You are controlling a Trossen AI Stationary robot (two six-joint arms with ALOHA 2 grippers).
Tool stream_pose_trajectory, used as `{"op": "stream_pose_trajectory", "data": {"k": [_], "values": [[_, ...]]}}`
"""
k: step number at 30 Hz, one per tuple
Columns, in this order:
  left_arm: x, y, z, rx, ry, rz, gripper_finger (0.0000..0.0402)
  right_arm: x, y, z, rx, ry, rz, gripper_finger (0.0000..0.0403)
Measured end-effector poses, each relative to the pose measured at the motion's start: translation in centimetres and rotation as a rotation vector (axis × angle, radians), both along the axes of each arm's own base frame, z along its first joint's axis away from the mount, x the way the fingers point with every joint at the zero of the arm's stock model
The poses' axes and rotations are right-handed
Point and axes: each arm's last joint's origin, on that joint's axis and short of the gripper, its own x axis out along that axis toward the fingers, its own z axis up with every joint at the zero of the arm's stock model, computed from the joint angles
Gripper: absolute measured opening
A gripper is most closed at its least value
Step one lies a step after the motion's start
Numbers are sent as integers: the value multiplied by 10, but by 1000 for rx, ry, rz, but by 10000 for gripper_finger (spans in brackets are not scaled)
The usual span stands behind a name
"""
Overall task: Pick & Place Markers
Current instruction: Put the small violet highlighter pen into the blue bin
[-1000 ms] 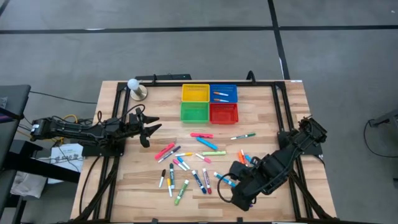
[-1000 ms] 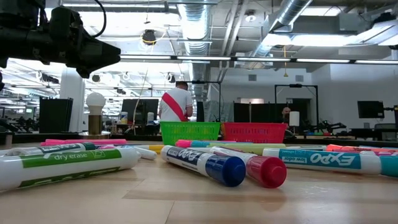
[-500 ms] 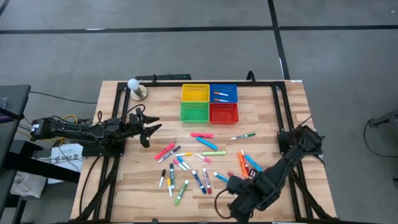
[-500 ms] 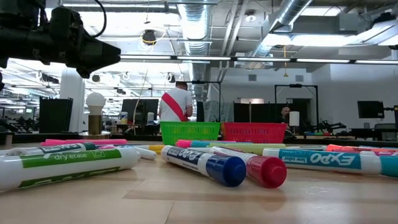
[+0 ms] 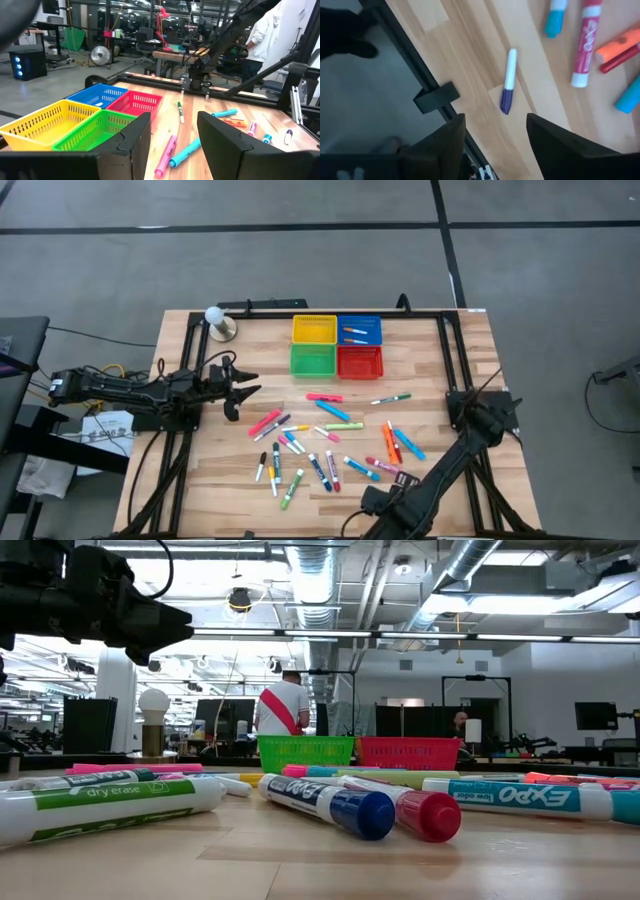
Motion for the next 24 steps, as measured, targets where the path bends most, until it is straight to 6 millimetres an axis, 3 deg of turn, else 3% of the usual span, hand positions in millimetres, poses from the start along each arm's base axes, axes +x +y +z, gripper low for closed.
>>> {"op": "stream_pose_trajectory", "data": {"k": [8, 24], "values": [[0, 0, 0, 0, 0, 0, 161, 4, 3, -22, -16, 38, -4, 192], [0, 0, 0, -51, -6, -3, 161, -12, -8, -74, -47, 179, 36, 200]]}}
